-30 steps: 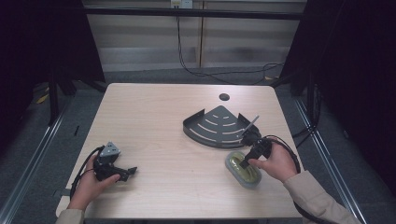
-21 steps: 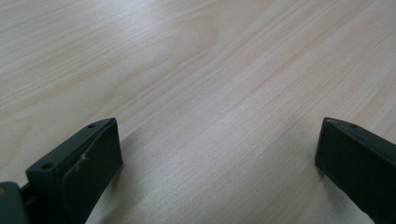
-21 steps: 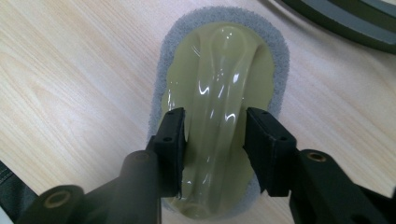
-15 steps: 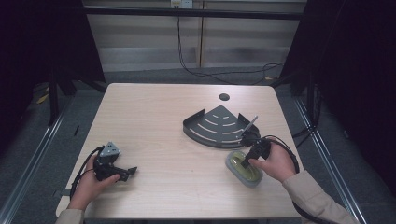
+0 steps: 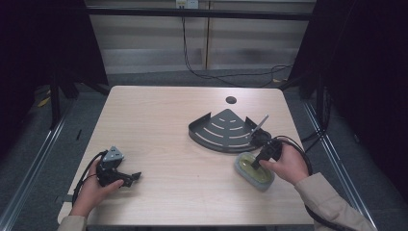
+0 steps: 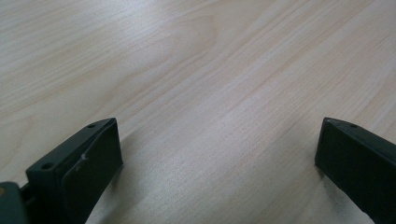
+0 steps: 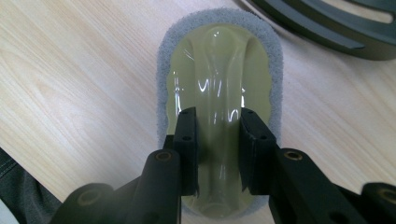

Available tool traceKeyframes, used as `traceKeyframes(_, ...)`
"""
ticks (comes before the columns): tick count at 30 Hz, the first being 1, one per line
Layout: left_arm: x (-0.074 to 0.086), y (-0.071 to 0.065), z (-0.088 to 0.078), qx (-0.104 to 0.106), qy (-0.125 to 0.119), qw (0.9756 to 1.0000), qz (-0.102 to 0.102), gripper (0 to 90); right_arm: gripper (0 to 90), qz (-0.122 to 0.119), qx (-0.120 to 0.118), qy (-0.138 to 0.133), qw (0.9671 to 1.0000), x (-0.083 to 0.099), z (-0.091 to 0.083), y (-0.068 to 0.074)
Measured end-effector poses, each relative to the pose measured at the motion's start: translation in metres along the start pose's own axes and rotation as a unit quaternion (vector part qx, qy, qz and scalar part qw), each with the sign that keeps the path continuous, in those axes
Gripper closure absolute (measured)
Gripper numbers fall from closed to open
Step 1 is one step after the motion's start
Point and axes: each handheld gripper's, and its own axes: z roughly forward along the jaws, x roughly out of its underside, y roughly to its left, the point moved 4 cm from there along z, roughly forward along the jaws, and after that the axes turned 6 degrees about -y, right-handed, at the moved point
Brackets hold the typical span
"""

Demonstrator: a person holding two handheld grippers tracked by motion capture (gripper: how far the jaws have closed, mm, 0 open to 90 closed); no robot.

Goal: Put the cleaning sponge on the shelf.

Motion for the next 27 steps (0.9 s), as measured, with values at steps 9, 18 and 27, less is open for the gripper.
traceKeyframes(9, 0.0, 0.0, 0.0, 0.0, 0.0, 1.0, 0.0, 0.0, 71.6, -0.004, 0.005, -0.002, 1.0, -0.007, -0.014, 0.001)
traceKeyframes(18, 0.0, 0.0, 0.0, 0.0, 0.0, 1.0, 0.0, 0.0, 71.6, -0.008, 0.015, 0.001, 0.9998, -0.014, -0.029, -0.001)
traceKeyframes(27, 0.0, -0.001, 0.001, 0.001, -0.004, 1.0, -0.006, 0.0, 71.6, -0.009, 0.018, -0.002, 0.9998, -0.023, -0.044, -0.005)
